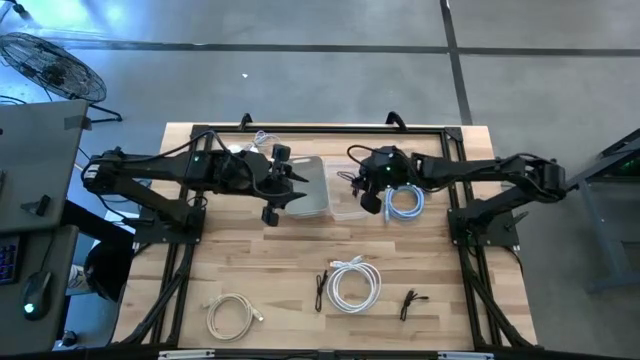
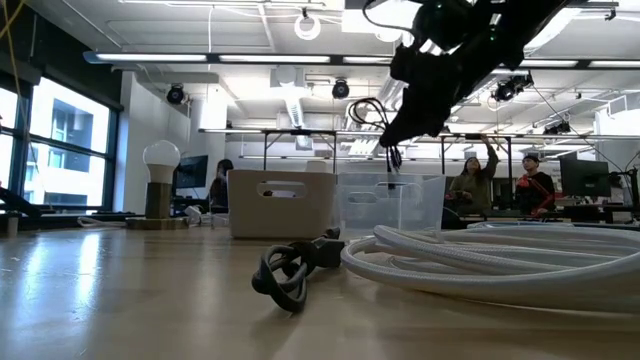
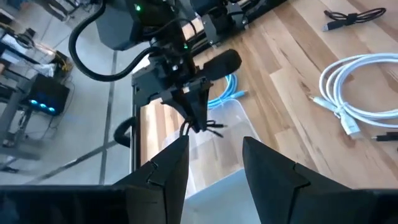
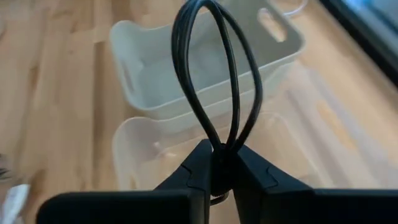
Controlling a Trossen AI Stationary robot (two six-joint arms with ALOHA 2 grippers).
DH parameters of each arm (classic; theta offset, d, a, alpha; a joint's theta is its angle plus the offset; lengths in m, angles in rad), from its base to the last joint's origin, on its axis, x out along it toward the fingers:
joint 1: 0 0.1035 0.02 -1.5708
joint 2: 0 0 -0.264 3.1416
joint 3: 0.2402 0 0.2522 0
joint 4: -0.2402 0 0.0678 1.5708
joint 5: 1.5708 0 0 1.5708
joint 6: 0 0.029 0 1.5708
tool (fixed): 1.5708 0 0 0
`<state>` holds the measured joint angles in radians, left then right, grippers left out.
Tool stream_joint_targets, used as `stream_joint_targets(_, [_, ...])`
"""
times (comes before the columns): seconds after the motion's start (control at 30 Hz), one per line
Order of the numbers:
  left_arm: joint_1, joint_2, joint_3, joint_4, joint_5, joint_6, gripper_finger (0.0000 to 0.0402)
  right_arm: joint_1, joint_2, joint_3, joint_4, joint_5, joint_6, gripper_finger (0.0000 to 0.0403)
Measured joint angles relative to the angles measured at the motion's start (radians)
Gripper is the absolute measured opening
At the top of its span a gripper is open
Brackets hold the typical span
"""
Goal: Pick & Place USB Port
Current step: Put the black charger cable into the transparent bin, then put the blue HDMI cable into the gray bin
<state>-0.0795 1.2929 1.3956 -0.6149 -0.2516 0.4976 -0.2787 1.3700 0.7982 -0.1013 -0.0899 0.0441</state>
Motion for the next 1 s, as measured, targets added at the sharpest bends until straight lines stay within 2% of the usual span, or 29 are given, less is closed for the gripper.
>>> stream_joint_targets(0.13, [0.0,0.0,0.0,-0.022,0.0,-0.005,0.0147,0.0,0.003,0.0,0.004,-0.036,0.001,0.0095])
stream_joint_targets(0.3, [0.0,0.0,0.0,-0.025,0.0,-0.006,0.0147,0.012,0.003,0.0,0.015,0.039,0.003,0.0164])
stream_joint_targets(0.5, [0.0,0.0,0.0,-0.04,0.002,-0.006,0.0147,0.025,-0.044,-0.001,0.006,0.049,-0.05,0.0231])
stream_joint_targets(0.63, [0.0,0.0,0.0,-0.055,0.002,-0.008,0.0147,0.034,-0.15,0.0,-0.087,0.096,-0.088,0.0241])
stream_joint_targets(0.87, [0.0,0.0,0.0,-0.07,-0.027,-0.024,0.0147,0.028,-0.355,0.0,-0.409,0.254,-0.108,0.0243])
stream_joint_targets(1.0, [0.0,0.0,0.0,-0.069,-0.029,-0.024,0.0147,0.017,-0.403,0.0,-0.634,0.23,-0.021,0.0243])
